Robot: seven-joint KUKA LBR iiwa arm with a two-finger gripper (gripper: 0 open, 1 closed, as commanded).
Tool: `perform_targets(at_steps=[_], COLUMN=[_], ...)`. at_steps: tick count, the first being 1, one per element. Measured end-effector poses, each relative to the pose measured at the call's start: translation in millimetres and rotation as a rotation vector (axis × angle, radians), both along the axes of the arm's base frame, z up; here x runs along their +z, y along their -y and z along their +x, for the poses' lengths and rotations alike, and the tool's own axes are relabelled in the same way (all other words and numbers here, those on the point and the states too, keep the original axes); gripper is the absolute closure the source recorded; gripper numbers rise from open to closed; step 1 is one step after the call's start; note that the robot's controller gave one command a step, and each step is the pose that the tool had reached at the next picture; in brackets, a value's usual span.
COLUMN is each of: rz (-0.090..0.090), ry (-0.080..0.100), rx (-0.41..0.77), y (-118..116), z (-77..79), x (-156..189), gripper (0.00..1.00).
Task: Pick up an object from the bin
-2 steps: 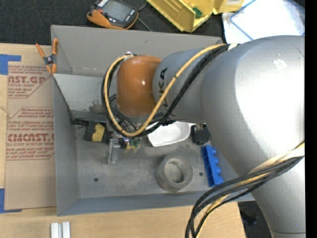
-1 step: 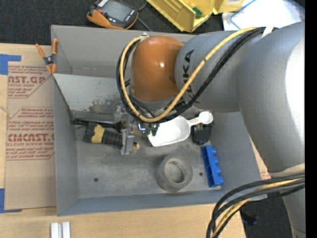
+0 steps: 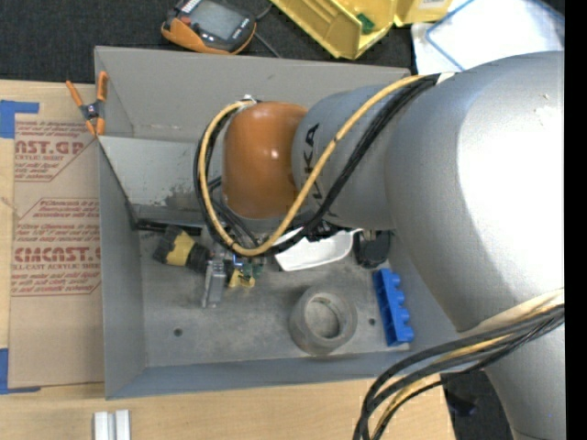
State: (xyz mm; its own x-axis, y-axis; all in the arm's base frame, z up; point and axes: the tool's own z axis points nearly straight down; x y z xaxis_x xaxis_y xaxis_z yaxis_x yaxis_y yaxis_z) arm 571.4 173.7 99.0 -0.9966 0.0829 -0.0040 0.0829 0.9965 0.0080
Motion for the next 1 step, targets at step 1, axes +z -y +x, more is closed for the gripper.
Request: perform_targets(at_steps=[1], rz=[-0.001], ry=[0.012], rx=[0.152], y=[15.8], z=[3.4], x=[-28.9], gripper=[0.00])
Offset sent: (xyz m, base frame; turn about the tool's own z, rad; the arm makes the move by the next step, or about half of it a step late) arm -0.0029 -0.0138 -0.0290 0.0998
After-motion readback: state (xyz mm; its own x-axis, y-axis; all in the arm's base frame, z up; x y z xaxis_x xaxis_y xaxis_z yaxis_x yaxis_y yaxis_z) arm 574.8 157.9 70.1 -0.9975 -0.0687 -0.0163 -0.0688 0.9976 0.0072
